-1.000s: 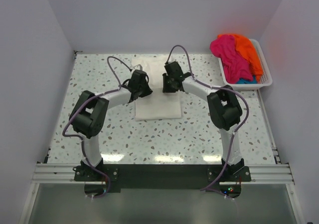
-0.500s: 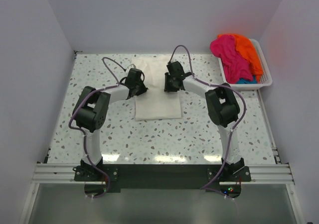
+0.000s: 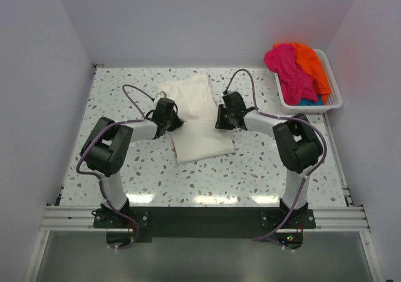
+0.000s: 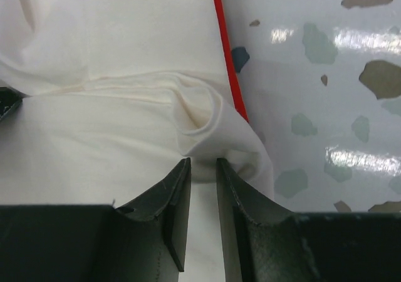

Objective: Fold and stack the t-shirts
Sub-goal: Fold the tshirt

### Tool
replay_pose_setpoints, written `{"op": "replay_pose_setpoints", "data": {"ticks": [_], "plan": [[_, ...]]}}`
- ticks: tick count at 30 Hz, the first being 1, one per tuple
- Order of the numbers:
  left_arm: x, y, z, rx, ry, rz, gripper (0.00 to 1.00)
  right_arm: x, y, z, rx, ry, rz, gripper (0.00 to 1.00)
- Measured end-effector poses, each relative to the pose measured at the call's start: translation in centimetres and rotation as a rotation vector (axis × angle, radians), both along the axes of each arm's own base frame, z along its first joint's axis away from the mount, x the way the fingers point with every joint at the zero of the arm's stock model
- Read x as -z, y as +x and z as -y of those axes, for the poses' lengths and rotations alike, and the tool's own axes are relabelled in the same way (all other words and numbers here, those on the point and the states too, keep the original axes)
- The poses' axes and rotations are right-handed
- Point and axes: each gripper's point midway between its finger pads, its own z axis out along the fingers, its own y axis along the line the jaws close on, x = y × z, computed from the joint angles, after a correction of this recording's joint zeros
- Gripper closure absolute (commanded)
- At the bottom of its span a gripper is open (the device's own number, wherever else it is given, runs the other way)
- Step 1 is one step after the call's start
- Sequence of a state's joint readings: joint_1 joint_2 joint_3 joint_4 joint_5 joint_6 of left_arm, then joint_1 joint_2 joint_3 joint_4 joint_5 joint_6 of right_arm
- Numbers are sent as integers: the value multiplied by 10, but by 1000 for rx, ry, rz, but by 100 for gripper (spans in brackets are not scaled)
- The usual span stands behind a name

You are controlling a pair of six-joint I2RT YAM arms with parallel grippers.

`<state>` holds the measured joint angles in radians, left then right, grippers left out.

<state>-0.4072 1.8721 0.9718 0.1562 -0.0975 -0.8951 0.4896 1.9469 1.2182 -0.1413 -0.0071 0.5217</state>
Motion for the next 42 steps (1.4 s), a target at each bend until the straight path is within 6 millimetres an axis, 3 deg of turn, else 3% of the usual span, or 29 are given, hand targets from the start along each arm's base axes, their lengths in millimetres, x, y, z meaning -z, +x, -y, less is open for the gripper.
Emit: {"op": "replay_pose_setpoints", "data": {"ticks": [4,12,14,17,21,25,28,32,38,42], "plan": [[1,-14,1,19,-4,-15,86,0,-24,4,-8,41,-18,73],[1,-16,4,56,-4,-14,86,-2,-60,5,-13,71,-53,71],[1,-16,5,67,-3,-12,81,-4,-64,4,-17,65,-55,68],[-3,-18,5,90,10,-6,66,-9,-67,8,-10,41,-53,60],[-18,-21,0,103,39,3,59,-22,-55,17,10,8,-38,57],[-52,-13,-4,90,55,65,56,-55,-22,18,28,15,40,57],[-75,-11,-9,81,62,115,62,-71,-7,17,30,26,83,57],[-90,-15,-12,79,62,138,70,-64,-9,18,18,7,68,59],[-74,-30,-12,101,80,91,83,-51,-16,17,-5,-18,32,60],[-57,-39,-4,134,82,55,87,-49,-19,12,-24,-22,31,60]]}}
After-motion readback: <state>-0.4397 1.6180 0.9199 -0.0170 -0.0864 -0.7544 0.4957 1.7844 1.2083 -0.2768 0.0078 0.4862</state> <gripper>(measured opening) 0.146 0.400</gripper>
